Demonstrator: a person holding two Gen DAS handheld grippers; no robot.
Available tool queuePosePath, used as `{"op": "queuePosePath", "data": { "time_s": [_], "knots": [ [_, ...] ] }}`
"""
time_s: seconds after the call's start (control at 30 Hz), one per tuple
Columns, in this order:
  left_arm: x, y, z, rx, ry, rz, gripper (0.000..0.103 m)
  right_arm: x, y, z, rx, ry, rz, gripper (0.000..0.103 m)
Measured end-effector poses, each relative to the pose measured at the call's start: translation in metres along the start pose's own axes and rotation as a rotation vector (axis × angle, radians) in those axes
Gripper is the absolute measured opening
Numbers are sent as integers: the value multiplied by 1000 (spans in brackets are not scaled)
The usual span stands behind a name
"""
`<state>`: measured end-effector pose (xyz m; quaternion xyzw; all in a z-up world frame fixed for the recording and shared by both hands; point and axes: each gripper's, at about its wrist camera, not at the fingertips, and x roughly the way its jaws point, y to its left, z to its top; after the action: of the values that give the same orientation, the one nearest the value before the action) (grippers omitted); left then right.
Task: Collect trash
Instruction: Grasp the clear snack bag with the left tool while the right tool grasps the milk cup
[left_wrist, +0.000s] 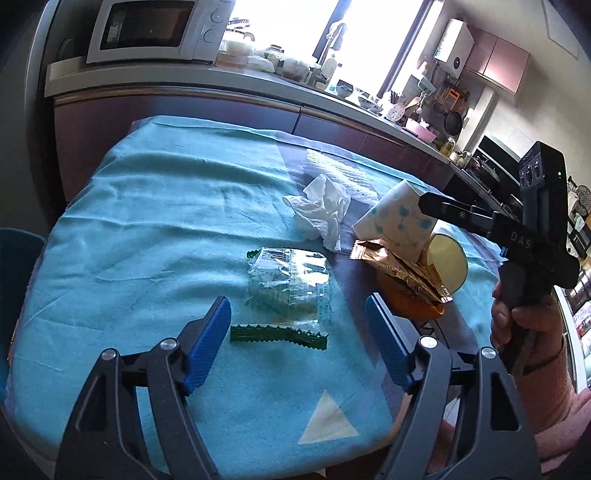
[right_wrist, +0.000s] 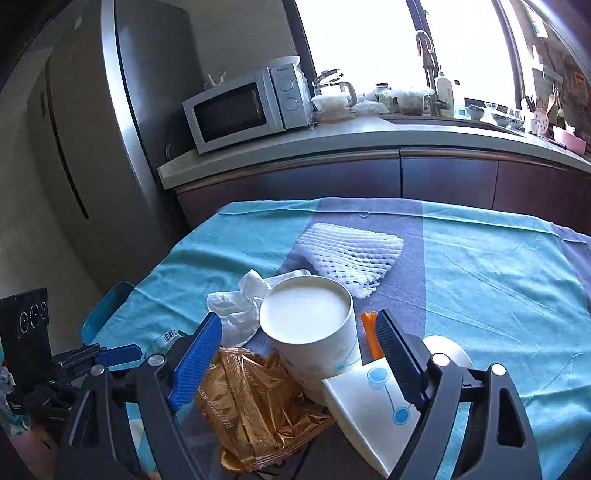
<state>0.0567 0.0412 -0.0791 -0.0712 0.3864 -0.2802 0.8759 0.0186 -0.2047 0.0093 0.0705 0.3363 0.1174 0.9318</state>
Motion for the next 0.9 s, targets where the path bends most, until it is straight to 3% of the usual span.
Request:
{"op": "queuePosePath", "data": {
  "time_s": [0.1,0.23,0.37,0.9],
  "knots": [
    [10,-3,1,6,28,19,68,6,0,-3,-4,12,7,81],
    [14,-4,1,8,39,37,55,9,-1,-4,-2,15,15,68],
    [13,-2,1,-2,34,36,53,8,-6,-3,18,7,19,56],
    [-21,4,0,-4,-40,45,50,-12,-1,14,39,-92,56,55]
  ]
}}
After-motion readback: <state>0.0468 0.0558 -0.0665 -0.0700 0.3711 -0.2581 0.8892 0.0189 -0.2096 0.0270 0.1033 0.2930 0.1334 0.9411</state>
